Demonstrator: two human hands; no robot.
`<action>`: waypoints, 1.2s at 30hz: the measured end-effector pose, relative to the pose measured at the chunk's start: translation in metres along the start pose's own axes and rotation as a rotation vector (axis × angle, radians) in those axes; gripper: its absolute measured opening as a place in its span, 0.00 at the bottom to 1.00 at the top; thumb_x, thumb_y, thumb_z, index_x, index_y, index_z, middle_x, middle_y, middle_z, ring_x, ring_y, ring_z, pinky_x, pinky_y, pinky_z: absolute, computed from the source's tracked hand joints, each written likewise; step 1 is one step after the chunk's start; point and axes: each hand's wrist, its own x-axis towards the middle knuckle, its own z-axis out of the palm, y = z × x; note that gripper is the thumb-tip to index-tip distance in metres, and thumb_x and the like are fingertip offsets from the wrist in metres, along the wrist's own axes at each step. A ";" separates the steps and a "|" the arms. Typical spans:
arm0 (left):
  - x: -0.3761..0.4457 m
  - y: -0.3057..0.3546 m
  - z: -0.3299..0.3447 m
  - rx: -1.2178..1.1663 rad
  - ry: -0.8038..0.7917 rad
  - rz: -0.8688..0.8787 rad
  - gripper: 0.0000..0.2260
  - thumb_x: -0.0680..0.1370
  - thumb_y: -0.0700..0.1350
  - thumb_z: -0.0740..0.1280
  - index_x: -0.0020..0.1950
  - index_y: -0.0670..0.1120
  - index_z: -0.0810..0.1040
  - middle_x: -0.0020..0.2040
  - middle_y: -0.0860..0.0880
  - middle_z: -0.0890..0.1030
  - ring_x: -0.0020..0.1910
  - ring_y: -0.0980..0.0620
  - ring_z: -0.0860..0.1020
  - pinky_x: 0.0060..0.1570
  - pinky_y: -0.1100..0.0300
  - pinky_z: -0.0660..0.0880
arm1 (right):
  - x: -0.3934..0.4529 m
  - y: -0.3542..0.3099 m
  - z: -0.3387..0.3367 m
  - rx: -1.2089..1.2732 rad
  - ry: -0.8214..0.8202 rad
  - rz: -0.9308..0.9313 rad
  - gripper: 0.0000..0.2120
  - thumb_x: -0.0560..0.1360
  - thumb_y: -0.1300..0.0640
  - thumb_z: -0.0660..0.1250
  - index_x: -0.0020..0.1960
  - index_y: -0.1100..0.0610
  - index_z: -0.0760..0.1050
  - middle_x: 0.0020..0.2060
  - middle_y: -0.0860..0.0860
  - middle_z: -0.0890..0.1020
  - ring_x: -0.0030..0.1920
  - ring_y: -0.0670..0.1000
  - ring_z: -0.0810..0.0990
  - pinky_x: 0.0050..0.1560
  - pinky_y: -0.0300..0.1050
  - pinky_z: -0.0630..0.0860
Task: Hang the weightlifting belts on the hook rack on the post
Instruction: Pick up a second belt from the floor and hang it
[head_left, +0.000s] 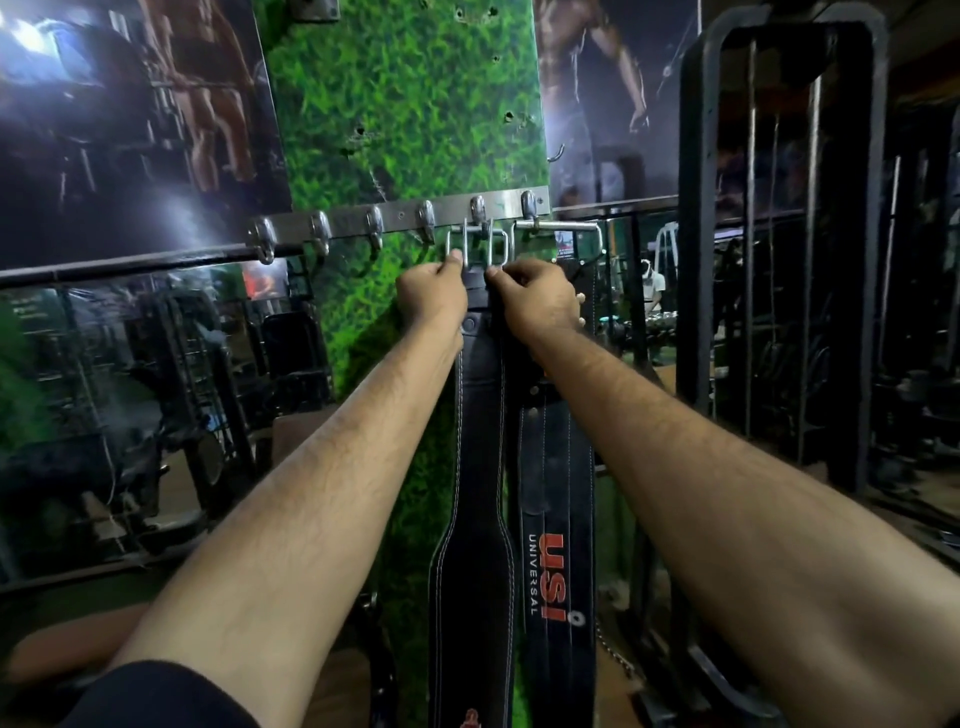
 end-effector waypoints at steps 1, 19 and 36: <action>0.004 -0.007 0.001 -0.009 0.005 -0.005 0.22 0.76 0.51 0.72 0.25 0.45 0.73 0.30 0.47 0.77 0.32 0.49 0.73 0.33 0.53 0.74 | -0.001 0.002 0.001 -0.015 -0.004 -0.005 0.18 0.76 0.38 0.66 0.59 0.46 0.82 0.53 0.47 0.86 0.51 0.51 0.82 0.46 0.40 0.69; -0.078 -0.082 -0.027 -0.209 -0.333 -0.106 0.07 0.80 0.44 0.69 0.54 0.41 0.82 0.50 0.45 0.86 0.50 0.51 0.83 0.54 0.56 0.80 | -0.085 0.108 0.018 0.476 -0.177 -0.032 0.04 0.78 0.60 0.71 0.44 0.55 0.81 0.36 0.44 0.85 0.37 0.41 0.81 0.42 0.40 0.79; -0.195 -0.249 -0.122 0.065 -0.407 -0.429 0.10 0.79 0.36 0.70 0.39 0.45 0.76 0.33 0.53 0.85 0.34 0.58 0.84 0.37 0.64 0.79 | -0.202 0.286 0.047 0.441 -0.510 0.279 0.14 0.77 0.58 0.72 0.53 0.69 0.80 0.50 0.64 0.85 0.47 0.57 0.84 0.52 0.60 0.81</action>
